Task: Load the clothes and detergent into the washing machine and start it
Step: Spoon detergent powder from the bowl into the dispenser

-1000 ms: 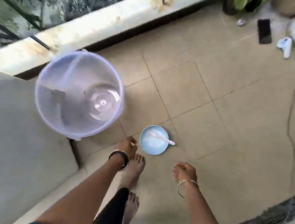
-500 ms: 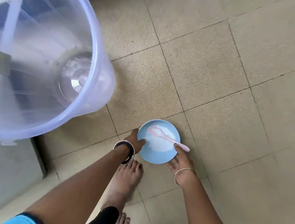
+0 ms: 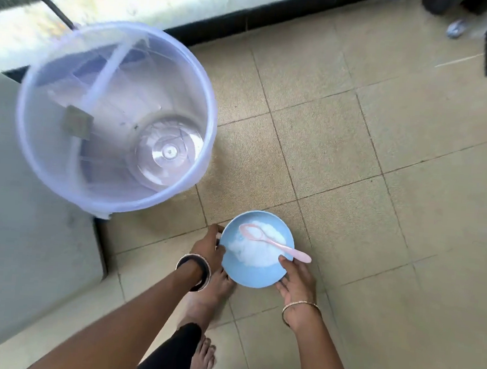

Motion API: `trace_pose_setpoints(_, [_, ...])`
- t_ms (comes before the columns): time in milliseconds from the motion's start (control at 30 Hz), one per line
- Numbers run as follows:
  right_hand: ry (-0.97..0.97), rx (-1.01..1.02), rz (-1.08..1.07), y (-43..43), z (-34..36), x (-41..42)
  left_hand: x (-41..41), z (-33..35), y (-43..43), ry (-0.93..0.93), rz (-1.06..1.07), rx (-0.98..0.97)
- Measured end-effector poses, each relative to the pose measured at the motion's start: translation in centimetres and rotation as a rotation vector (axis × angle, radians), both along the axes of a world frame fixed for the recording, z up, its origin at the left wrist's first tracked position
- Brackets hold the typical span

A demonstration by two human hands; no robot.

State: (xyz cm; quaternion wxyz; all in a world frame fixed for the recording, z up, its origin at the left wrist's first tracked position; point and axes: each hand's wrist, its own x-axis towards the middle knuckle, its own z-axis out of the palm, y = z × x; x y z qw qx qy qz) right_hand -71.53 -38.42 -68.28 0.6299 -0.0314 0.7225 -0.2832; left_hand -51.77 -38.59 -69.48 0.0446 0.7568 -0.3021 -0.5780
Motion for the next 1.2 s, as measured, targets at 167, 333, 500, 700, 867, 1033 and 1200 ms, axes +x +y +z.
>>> trace_pose_setpoints(167, [0.015,-0.075,0.080,1.1,12.0,1.5,1.9,12.8,2.3,0.108,0.233,-0.096])
trace_pose_setpoints(333, [0.053,-0.164,0.176,3.3,26.0,3.6,3.5,26.6,5.2,0.125,0.395,-0.216])
trace_pose_setpoints(500, [0.093,-0.287,0.340,6.2,38.7,5.2,5.6,39.0,9.9,0.177,0.564,-0.351])
trace_pose_setpoints(700, [-0.001,-0.425,0.584,10.4,54.3,9.2,9.1,54.6,18.0,0.249,0.733,-0.509])
trace_pose_setpoints(867, [-0.078,-0.514,0.712,13.2,62.4,14.1,13.5,62.2,23.3,0.257,0.856,-0.612])
trace_pose_setpoints(1033, [-0.154,-0.602,0.833,15.5,67.3,21.0,19.1,66.7,27.7,0.184,1.026,-0.733])
trace_pose_setpoints(1200, [-0.233,-0.670,0.981,17.8,70.0,30.3,27.1,68.9,31.6,0.080,1.259,-0.790])
